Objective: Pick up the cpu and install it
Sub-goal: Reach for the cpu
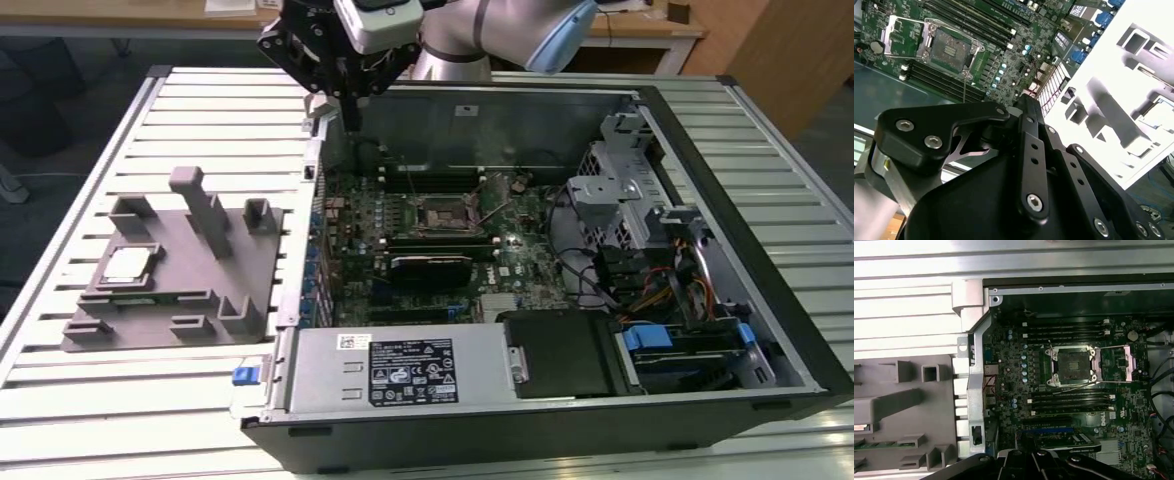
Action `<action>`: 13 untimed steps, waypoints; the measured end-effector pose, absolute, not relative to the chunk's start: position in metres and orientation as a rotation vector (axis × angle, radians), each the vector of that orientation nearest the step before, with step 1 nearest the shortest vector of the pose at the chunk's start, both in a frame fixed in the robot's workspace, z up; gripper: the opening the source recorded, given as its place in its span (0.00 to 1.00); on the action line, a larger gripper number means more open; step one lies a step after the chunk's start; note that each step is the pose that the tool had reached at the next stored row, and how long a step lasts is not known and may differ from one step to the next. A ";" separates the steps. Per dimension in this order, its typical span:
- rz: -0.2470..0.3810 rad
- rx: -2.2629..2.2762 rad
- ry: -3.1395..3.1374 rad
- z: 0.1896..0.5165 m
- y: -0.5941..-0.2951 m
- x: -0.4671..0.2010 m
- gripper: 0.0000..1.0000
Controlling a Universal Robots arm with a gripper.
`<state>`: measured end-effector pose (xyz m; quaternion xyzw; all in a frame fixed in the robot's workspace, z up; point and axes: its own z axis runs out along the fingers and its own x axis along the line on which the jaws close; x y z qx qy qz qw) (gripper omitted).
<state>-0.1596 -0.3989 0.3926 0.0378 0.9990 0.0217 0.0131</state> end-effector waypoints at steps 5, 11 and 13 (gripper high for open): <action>0.068 0.118 3.112 0.393 -0.399 -0.162 0.11; 0.068 0.118 3.112 0.393 -0.399 -0.166 0.11; 0.068 0.118 3.112 0.393 -0.399 -0.167 0.11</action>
